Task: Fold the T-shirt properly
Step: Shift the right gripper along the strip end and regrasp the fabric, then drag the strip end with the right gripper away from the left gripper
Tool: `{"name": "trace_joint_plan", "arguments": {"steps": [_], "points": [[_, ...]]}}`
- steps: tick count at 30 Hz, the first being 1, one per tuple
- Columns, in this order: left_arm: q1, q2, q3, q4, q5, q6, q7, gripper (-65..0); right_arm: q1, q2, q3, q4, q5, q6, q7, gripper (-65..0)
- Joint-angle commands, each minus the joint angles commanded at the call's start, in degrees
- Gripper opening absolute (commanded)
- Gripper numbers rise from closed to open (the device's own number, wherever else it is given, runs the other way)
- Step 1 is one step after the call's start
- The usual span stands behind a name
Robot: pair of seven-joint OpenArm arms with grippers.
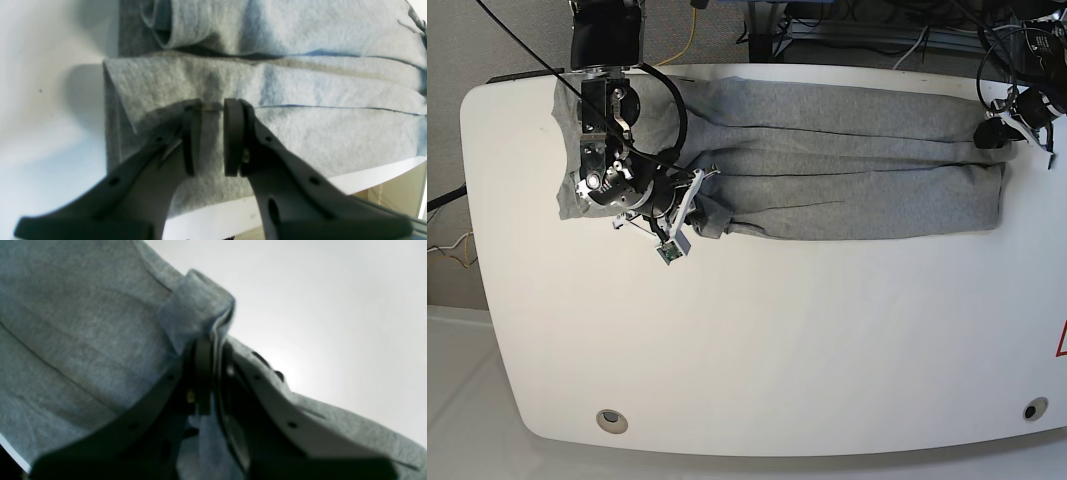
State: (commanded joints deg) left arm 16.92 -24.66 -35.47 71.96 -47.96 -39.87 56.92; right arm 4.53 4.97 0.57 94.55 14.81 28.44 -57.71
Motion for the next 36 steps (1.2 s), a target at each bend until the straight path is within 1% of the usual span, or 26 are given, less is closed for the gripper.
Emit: {"name": "trace_joint_plan", "arguments": {"steps": [11, 15, 22, 26, 31, 36], "points": [[0.0, 0.0, 0.0, 0.0, 0.1, 0.0, 0.0, -54.1, -0.1, 0.1, 0.0, 0.3, 0.0, 0.00, -3.5, -61.5], [0.0, 0.8, 0.0, 0.1, 0.2, 0.0, -0.1, -54.1, -0.1, 0.1, 0.0, 1.0, 0.4, 0.35, -5.0, -61.5], [0.0, 1.1, 0.1, 0.1, 0.3, 0.0, -0.1, -54.1, -2.1, 0.1, 0.0, 8.2, 0.4, 0.26, -6.8, -61.5], [0.0, 1.1, 0.2, 0.1, 0.3, 0.0, -0.1, -54.1, -2.5, 0.1, 0.0, 12.6, 0.4, 0.18, -9.1, -61.5], [0.0, 1.1, 0.1, 0.1, 0.3, 0.0, -0.1, -54.1, -2.6, 0.1, 0.0, 13.5, 0.5, 0.35, -11.1, -61.5], [0.0, 1.1, 0.1, 0.0, 0.3, 0.0, -0.1, -54.1, -4.8, 0.1, 0.0, 13.5, 0.5, 0.44, -11.3, -61.5]]}}
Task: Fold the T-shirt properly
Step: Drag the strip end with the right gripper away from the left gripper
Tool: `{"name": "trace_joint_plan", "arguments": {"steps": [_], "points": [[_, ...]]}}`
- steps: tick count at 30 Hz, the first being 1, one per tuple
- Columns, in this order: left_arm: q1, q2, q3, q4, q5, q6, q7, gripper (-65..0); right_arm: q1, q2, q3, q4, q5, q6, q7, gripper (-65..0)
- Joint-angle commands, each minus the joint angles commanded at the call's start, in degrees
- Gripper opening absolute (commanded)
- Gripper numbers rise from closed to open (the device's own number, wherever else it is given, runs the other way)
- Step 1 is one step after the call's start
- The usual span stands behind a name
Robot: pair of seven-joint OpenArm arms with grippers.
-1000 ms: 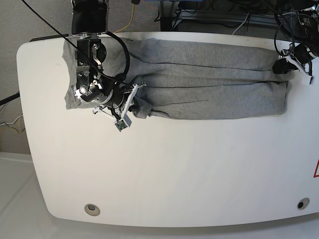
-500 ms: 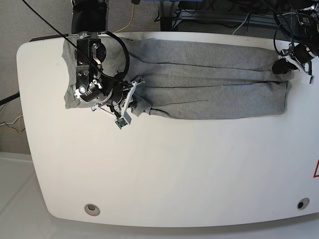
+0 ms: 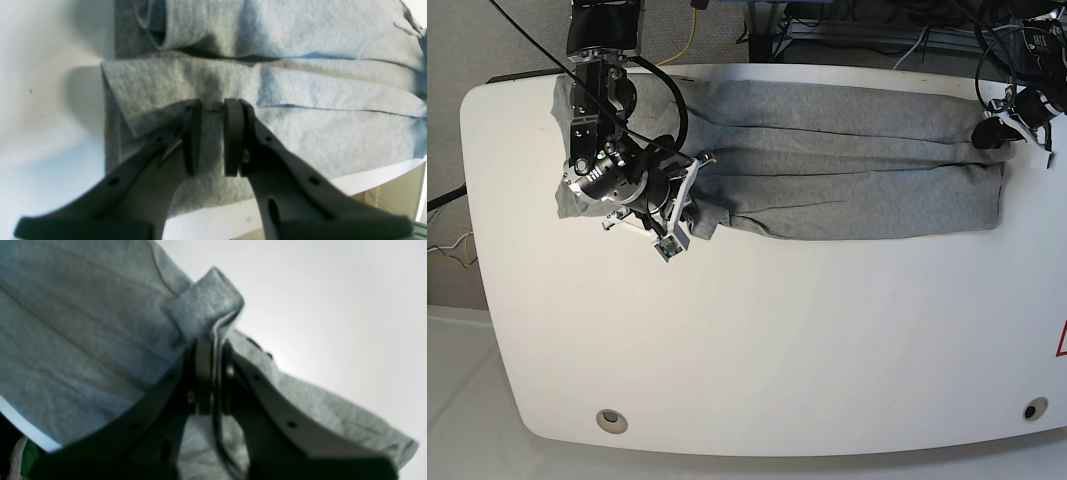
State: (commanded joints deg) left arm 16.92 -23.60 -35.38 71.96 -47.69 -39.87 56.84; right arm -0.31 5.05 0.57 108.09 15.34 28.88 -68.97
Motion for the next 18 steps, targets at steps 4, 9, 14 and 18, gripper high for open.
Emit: {"name": "trace_joint_plan", "arguments": {"steps": [4, 9, 14, 18], "points": [[0.0, 0.0, 0.0, 0.0, 0.1, 0.0, 0.0, -54.1, -1.3, 0.0, 0.0, 0.9, 0.0, 0.00, 0.0, -61.5], [0.0, 0.0, 0.2, 0.0, 0.1, 0.0, 0.0, -54.1, -3.6, 0.0, 0.0, 3.3, 0.0, -0.09, -0.5, -61.5], [0.0, 0.0, 0.0, 0.0, 0.1, 0.0, -0.1, -54.1, -4.6, 0.0, 0.0, 5.3, 0.0, -0.09, -4.1, -61.5], [0.0, 0.0, 0.2, 0.0, 0.1, 0.0, -0.1, -54.1, -5.0, -0.1, 0.0, 5.6, 0.1, -0.09, -6.5, -61.5]]}}
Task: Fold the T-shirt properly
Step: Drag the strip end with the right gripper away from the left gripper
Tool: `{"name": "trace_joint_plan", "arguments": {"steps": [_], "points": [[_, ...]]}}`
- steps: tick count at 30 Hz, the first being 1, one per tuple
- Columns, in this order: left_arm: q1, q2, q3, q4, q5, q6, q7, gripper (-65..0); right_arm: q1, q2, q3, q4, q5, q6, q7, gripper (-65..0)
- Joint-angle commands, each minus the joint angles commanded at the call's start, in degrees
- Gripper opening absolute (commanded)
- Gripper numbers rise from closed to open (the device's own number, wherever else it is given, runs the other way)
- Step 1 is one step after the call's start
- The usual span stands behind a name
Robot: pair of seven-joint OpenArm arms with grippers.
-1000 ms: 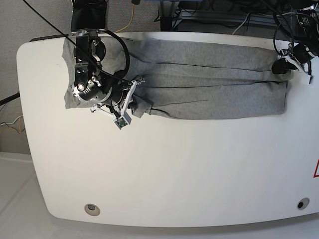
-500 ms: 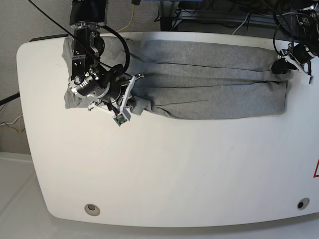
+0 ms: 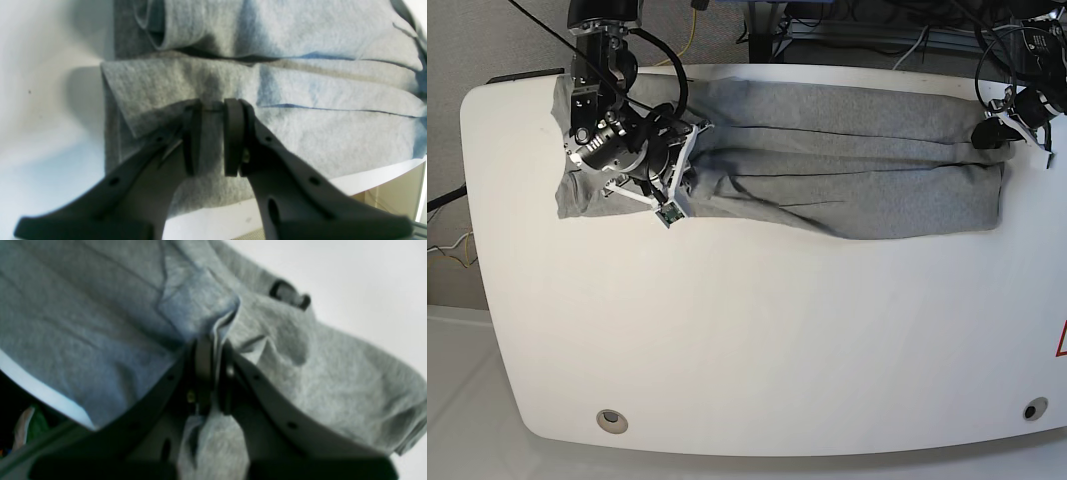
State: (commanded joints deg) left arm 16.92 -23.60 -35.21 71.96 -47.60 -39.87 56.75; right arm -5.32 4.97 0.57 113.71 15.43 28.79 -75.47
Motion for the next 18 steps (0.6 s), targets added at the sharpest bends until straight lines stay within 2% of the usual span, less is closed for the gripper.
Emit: {"name": "trace_joint_plan", "arguments": {"steps": [18], "points": [[0.0, 0.0, 0.1, -0.1, 0.0, 0.0, -0.1, -54.1, -6.9, 0.0, -0.1, 0.0, 0.0, 0.09, -0.4, -61.5]]}}
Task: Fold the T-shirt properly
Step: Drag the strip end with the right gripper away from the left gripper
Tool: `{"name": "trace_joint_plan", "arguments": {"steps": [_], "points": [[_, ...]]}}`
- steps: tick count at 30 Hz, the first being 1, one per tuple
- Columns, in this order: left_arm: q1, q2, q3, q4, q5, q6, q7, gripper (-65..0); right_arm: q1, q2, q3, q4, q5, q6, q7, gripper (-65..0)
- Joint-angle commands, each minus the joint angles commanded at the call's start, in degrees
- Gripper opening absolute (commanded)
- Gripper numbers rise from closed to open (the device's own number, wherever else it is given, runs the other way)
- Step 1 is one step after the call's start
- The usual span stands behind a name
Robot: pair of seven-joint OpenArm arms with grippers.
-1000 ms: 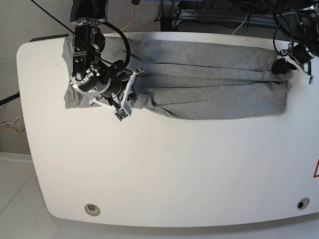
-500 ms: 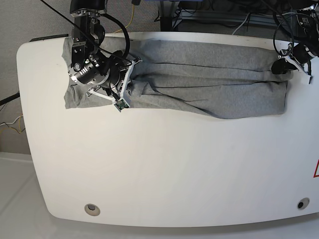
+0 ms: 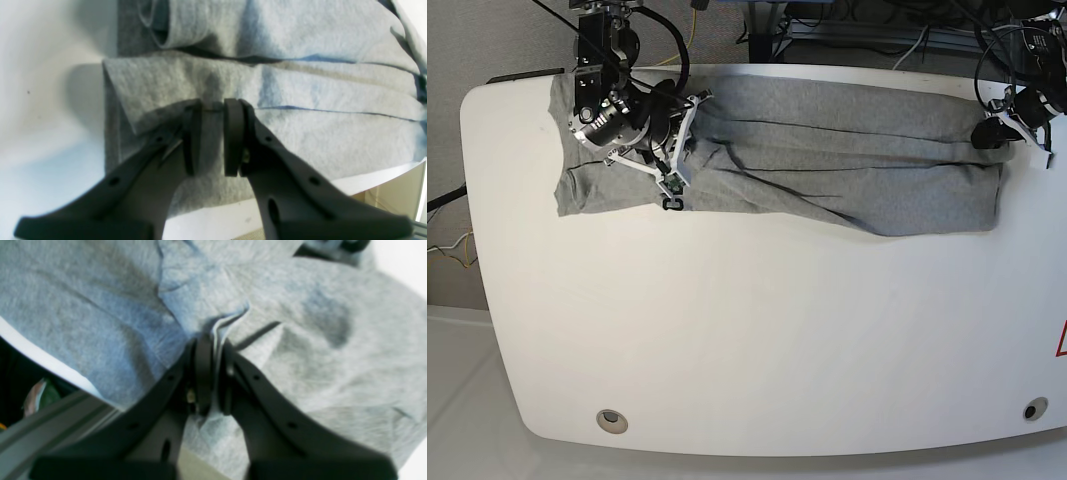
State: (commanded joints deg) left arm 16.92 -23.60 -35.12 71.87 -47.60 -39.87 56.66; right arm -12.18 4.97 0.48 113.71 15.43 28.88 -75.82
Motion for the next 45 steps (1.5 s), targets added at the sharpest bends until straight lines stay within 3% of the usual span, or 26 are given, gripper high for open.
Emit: {"name": "trace_joint_plan", "arguments": {"steps": [22, 27, 31, 36, 45], "points": [[0.0, 0.8, 0.1, 0.1, 0.0, 0.0, 0.0, -54.1, 1.8, 1.1, 0.0, -1.0, -0.2, 0.00, 0.1, -60.8], [0.0, 0.8, 0.1, 0.1, 0.0, 0.0, 0.0, -54.1, 1.8, 1.1, 0.0, -1.1, -0.1, 0.00, 0.1, -53.2], [0.0, 0.8, 0.1, 0.1, 0.0, 0.0, 0.0, -54.1, 1.8, 1.1, 0.0, -0.9, -0.1, 0.00, 0.1, -39.9], [0.0, 0.8, 0.1, 0.1, 0.0, 0.0, 0.0, -54.1, 2.5, 1.1, 0.2, -0.5, -0.1, 0.00, 0.1, -29.4], [0.0, 0.8, 0.1, 0.1, 0.0, 0.0, 0.0, -54.1, 4.2, 1.1, 0.3, 0.1, 1.6, 0.00, -0.2, -31.2]]}}
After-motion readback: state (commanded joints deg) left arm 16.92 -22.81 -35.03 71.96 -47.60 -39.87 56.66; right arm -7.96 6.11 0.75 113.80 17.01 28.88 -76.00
